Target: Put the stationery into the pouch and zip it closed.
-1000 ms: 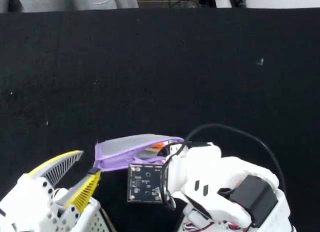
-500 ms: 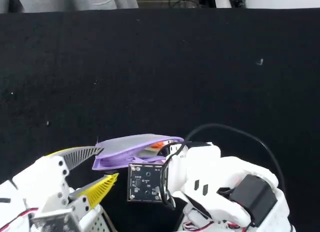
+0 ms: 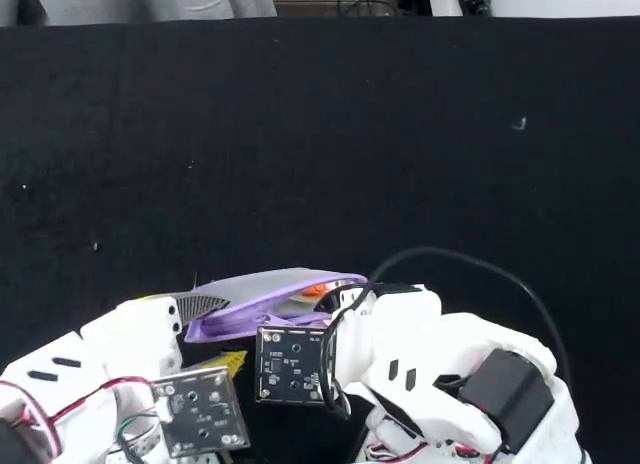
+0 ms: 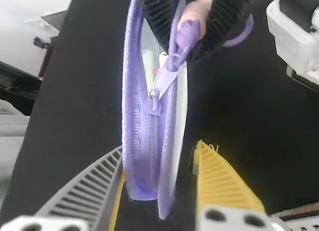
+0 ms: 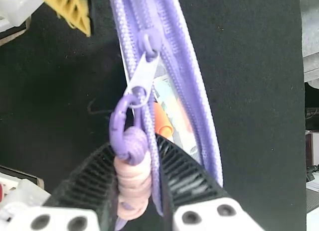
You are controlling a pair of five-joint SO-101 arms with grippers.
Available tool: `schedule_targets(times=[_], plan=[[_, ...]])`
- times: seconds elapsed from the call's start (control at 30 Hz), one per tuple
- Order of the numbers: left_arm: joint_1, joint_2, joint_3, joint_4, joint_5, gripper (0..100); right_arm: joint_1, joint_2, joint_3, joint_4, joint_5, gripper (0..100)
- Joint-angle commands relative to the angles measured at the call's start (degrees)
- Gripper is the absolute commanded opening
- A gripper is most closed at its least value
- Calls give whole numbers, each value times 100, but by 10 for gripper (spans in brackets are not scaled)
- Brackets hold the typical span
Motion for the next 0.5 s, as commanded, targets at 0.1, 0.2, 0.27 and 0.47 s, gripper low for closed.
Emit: schedule_targets(times=[0.1, 0.2, 0.27, 0.47], plan=[[22, 123, 66, -9, -53, 213, 114, -75, -92, 114, 0, 11], [31, 123, 180, -18, -35, 196, 114, -75, -92, 114, 0, 11], [57, 123, 286, -105, -35, 130, 114, -75, -92, 105, 0, 11], [66, 123, 391, -492, 431, 37, 114, -92, -171, -97, -281, 11]])
